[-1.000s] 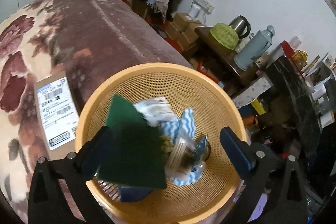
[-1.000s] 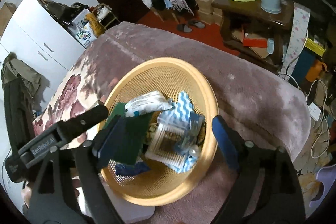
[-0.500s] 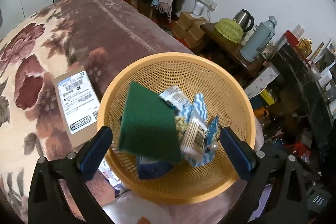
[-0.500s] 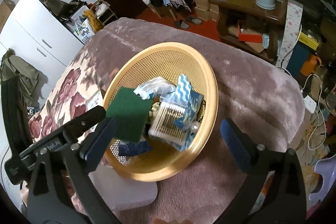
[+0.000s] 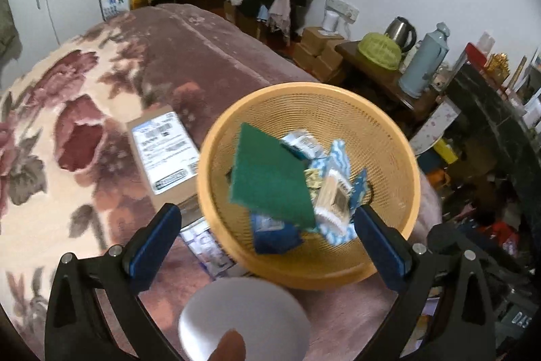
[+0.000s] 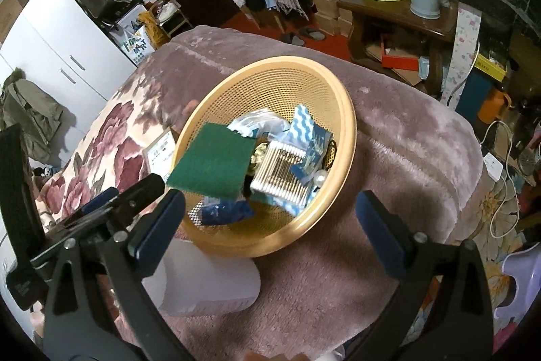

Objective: Organize soft objects

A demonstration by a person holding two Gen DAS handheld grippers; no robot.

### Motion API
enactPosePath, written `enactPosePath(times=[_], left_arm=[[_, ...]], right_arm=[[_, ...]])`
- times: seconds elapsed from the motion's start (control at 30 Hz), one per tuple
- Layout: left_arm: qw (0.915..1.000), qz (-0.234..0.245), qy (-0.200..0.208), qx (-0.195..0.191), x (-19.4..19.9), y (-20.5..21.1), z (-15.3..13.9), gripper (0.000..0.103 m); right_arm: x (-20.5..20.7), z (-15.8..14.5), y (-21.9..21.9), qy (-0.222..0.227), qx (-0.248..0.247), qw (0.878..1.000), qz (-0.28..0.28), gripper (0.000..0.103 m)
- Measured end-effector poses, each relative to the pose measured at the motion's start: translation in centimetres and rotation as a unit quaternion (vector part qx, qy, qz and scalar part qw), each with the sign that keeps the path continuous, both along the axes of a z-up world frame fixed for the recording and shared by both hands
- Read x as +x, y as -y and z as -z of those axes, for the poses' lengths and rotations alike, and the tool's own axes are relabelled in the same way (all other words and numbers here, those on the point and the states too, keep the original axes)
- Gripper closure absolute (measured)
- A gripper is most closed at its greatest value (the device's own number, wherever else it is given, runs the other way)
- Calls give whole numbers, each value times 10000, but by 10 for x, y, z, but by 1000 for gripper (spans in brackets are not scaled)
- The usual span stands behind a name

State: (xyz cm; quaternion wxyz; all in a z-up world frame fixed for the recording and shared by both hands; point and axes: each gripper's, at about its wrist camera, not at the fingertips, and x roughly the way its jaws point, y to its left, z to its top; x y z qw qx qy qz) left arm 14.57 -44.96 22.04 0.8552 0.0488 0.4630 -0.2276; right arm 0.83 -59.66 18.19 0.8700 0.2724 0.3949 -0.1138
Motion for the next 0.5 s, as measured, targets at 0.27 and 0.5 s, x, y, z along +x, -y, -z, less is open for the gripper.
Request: enactPosePath(times=[0.27,0.5], left_arm=[[9992,-220,292,155,-27,-22,-9,1],[9997,-116,216,74,-45,-35,-9,1]], right_arm=[[-15,-10,-24,101,-192,9997,-99,1],[-30,-13,-37,91,-333,9994,-68,1]])
